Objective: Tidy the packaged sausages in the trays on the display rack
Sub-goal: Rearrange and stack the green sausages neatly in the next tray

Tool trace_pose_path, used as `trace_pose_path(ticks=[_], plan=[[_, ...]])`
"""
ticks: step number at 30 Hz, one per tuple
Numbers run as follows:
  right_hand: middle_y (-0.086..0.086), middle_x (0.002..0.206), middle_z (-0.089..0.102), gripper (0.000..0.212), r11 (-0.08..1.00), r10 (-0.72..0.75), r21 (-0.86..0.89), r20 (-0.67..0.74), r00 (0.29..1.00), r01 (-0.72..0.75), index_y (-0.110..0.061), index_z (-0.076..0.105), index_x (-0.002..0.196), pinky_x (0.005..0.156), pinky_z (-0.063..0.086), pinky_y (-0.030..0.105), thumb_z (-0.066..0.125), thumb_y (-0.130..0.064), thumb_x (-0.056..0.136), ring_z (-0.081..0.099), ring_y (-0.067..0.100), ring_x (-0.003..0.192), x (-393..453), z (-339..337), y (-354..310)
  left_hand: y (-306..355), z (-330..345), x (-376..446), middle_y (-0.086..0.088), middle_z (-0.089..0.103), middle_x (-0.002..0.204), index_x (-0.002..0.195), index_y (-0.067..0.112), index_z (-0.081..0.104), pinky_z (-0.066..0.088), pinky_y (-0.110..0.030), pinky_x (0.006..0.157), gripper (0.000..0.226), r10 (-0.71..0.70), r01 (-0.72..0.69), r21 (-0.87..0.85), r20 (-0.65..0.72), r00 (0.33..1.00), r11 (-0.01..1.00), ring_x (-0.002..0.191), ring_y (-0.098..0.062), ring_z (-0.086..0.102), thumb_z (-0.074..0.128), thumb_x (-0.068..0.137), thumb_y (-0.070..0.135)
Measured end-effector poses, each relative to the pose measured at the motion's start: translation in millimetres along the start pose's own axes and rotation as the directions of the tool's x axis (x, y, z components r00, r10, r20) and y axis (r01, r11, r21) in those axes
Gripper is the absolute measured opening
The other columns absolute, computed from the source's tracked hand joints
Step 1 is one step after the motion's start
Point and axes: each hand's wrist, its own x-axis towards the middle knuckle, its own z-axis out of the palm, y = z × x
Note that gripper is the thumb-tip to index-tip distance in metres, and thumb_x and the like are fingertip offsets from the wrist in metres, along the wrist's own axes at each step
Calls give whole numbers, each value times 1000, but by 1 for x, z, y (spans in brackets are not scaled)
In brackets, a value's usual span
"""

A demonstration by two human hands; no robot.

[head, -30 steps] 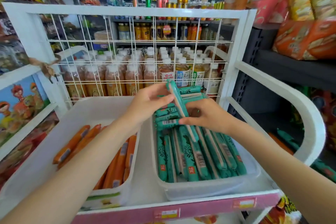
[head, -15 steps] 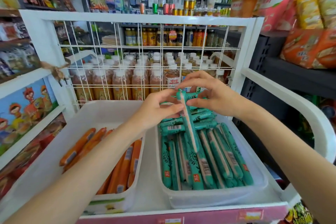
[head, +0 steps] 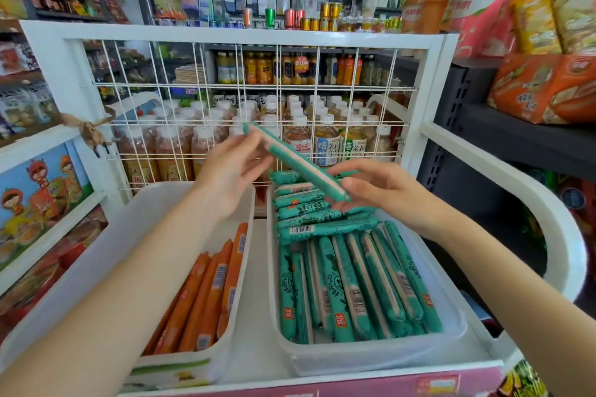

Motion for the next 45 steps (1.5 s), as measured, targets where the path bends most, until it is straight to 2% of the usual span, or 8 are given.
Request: trace_pose_path(ticks=[5, 14, 28, 34, 36, 38, 42, 45], plan=[[18, 101, 69, 37, 955, -14, 298, 12, 1000, 10, -4, 57, 118, 82, 54, 29, 53, -9, 82, 67, 26, 90, -9, -1, 2, -5, -9, 11, -12, 63, 92, 91, 8, 54, 57, -24, 70, 4, -141, 114, -172, -154, 978, 979, 95, -17, 62, 56, 89, 11], [-6, 80, 71, 33, 996, -86, -9, -186, 979, 86, -20, 65, 99, 76, 52, 19, 70, -2, 72, 67, 9, 80, 3, 4, 1, -5, -3, 10, -13, 64, 88, 90, 7, 53, 57, -26, 68, 6, -161, 112, -249, -186, 969, 962, 94, -19, 63, 58, 87, 8], [6, 94, 69, 21, 931, 6, 344, -339, 941, 118, -7, 61, 106, 80, 54, 24, 54, -8, 87, 66, 16, 84, 13, -6, 10, -15, 14, 8, -14, 66, 93, 89, 4, 57, 58, -24, 69, 3, -172, 111, -323, -167, 971, 940, 92, -19, 64, 56, 88, 7], [9, 92, 66, 9, 939, 223, 342, -542, 810, -30, -8, 63, 93, 73, 55, 18, 61, -4, 85, 67, 12, 68, 29, -20, 26, -39, 13, 16, -10, 62, 102, 100, 5, 53, 56, -23, 71, 16, -75, 85, 51, -170, 983, 995, 90, -16, 63, 57, 86, -1], [12, 95, 65, 10, 958, 230, 269, -525, 819, -97, -7, 62, 93, 70, 55, 17, 60, -1, 85, 67, 11, 66, 31, -28, 37, -45, 0, 19, -1, 58, 108, 111, 10, 49, 47, -17, 73, 28, 151, -28, 526, -192, 970, 850, 94, -10, 57, 58, 86, 2], [10, 97, 64, 12, 970, 242, 140, -457, 856, -199, -6, 62, 94, 76, 55, 19, 61, 1, 84, 66, 17, 74, 28, -32, 48, -49, -12, 17, 9, 53, 107, 111, 14, 53, 40, -17, 81, 26, 270, -146, 825, -8, 963, 546, 98, -3, 48, 58, 86, 8], [-7, 91, 57, 16, 814, 210, -476, -292, 933, -332, -10, 60, 98, 64, 36, -5, 65, -7, 83, 53, 3, 80, 20, -31, 64, -59, -17, 7, 6, 52, 125, 97, 20, 60, 37, -13, 81, 12, 20, -321, 912, 327, 945, 255, 115, -10, 49, 59, 87, 14], [-5, 93, 58, 16, 731, 158, -626, -233, 960, -272, -16, 57, 91, 64, 36, 1, 67, -8, 82, 54, 6, 85, 18, -33, 69, -65, -12, 6, 2, 49, 131, 98, 21, 62, 36, -18, 88, 13, -114, -418, 897, 434, 894, 142, 119, -16, 47, 62, 85, 18]])
